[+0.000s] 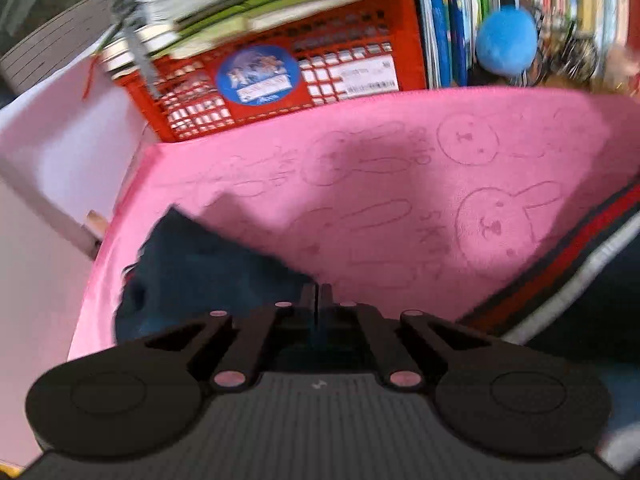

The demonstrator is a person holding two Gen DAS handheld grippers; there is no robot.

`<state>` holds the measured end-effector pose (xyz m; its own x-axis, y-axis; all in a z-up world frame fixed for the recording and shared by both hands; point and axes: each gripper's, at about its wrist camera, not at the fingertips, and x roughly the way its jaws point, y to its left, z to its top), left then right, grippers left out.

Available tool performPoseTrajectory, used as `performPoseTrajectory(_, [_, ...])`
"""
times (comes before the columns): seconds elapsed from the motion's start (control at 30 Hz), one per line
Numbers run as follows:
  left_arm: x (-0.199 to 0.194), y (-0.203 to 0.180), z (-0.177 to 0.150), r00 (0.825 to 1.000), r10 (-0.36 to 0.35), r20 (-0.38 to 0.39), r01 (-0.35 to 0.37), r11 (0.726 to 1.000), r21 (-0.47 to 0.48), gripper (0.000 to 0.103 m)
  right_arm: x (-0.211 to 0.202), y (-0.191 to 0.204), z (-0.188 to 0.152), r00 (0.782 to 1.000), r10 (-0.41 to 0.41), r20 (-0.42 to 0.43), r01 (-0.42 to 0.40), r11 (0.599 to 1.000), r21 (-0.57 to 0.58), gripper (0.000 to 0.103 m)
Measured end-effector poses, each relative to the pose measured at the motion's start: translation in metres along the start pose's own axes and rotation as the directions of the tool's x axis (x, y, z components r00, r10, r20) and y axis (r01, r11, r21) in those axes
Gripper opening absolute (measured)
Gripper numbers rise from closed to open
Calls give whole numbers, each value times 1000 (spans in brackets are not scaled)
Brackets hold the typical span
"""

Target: Fold clothes

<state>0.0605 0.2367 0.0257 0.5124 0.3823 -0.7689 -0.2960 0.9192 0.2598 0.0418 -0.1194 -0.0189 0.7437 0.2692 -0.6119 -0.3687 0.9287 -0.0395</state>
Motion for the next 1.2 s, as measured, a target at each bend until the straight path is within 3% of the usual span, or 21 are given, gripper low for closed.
performPoseTrajectory(0.2, [-36, 31, -62, 995, -91, -40, 92, 995, 38, 2, 1, 2, 0, 1000, -1, 2, 1, 1000, -3, 84])
performPoseTrajectory(0.4, [-71, 35, -118, 989, -140, 42, 138, 989, 52, 2, -4, 6, -2, 999, -10, 40, 11, 1000, -17, 86])
performPoseTrajectory(0.53, [-86, 41, -142, 975, -201, 93, 198, 979, 41, 3, -31, 13, -4, 980, 10, 197, -4, 1000, -29, 86])
performPoseTrajectory(0.6, [-83, 42, -146, 970, -213, 121, 210, 977, 31, 3, -50, 19, 7, 957, 100, 274, -99, 995, -16, 90])
performPoseTrajectory(0.67, [-81, 42, -149, 965, -219, 146, 219, 976, 16, 3, -60, 34, 29, 921, 250, 298, -260, 966, -7, 103])
performPoseTrajectory(0.73, [-81, 41, -154, 958, -225, 178, 226, 974, 14, 3, -51, 68, 59, 875, 438, 204, -444, 896, -17, 103])
performPoseTrajectory(0.8, [-80, 44, -159, 948, -238, 209, 243, 970, 2, 4, -29, 119, 82, 825, 553, 116, -556, 831, -10, 103])
performPoseTrajectory(0.9, [-77, 53, -165, 931, -272, 242, 293, 954, -55, 5, 18, 202, 105, 743, 669, -34, -669, 743, -4, 103])
performPoseTrajectory(1.0, [-73, 65, -168, 908, -324, 265, 367, 921, -131, 6, 74, 274, 114, 678, 715, -168, -711, 697, 97, 103])
performPoseTrajectory(1.03, [-71, 68, -169, 901, -339, 272, 388, 910, -150, 6, 89, 292, 114, 668, 717, -201, -706, 696, 135, 96])
performPoseTrajectory(1.07, [-70, 71, -170, 895, -351, 276, 404, 900, -164, 6, 102, 309, 113, 657, 717, -232, -697, 695, 174, 80])
performPoseTrajectory(1.1, [-70, 73, -171, 888, -364, 280, 420, 891, -174, 7, 110, 320, 112, 668, 701, -248, -673, 712, 200, 16])
performPoseTrajectory(1.13, [-70, 75, -172, 883, -376, 282, 433, 883, -180, 8, 110, 324, 113, 707, 665, -242, -631, 747, 208, 7])
performPoseTrajectory(1.17, [-70, 77, -172, 877, -388, 285, 447, 875, -184, 9, 103, 322, 116, 741, 641, -199, -610, 767, 201, 7])
performPoseTrajectory(1.2, [-69, 79, -173, 870, -400, 289, 460, 868, -185, 11, 93, 313, 121, 762, 632, -141, -607, 773, 187, 7])
